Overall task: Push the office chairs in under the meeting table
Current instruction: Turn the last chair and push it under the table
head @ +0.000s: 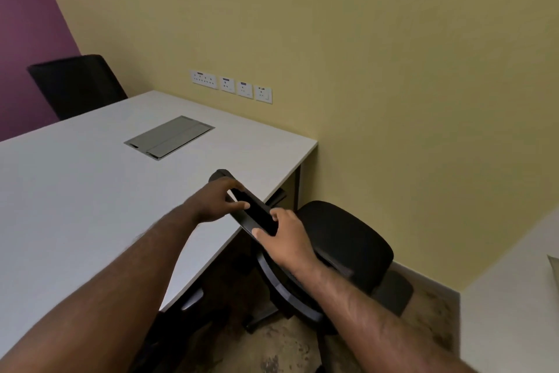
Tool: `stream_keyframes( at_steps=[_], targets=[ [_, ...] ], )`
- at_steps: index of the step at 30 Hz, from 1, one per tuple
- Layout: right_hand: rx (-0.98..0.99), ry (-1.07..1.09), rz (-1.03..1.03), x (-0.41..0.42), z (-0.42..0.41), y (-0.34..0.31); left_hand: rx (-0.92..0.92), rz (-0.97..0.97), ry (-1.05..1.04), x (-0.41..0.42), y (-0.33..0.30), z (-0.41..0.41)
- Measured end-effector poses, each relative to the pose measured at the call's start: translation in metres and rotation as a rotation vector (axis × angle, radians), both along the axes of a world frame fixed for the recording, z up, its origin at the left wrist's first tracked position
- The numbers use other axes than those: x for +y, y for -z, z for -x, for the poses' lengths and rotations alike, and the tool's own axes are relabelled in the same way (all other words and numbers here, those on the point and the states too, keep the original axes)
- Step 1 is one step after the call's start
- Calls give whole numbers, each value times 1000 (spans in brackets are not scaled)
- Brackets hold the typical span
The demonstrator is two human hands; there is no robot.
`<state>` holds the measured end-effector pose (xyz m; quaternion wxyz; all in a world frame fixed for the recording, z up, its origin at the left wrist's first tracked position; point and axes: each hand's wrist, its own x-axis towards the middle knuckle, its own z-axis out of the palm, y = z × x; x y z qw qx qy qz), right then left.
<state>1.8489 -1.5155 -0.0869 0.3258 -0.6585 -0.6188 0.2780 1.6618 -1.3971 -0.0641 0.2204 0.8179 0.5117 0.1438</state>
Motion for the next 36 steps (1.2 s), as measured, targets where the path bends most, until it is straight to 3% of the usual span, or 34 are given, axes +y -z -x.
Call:
stream_keyframes(
  at_steps=[4, 11, 20, 26, 36],
  targets=[
    [-246, 37, -51, -11, 8, 11, 96, -3, 79, -4, 14, 8],
    [-639, 36, 59, -17, 9, 12, 214, -183, 186, 5, 35, 7],
    [-742, -7, 25, -34, -26, 23, 277, -323, 364, -6, 42, -14],
    [-759, -92, -17, -48, -58, 21, 228, -450, 306, -33, 50, -34],
    [-734, -279, -43, -69, -132, 16, 259, -477, 151, -98, 55, -83]
  ],
)
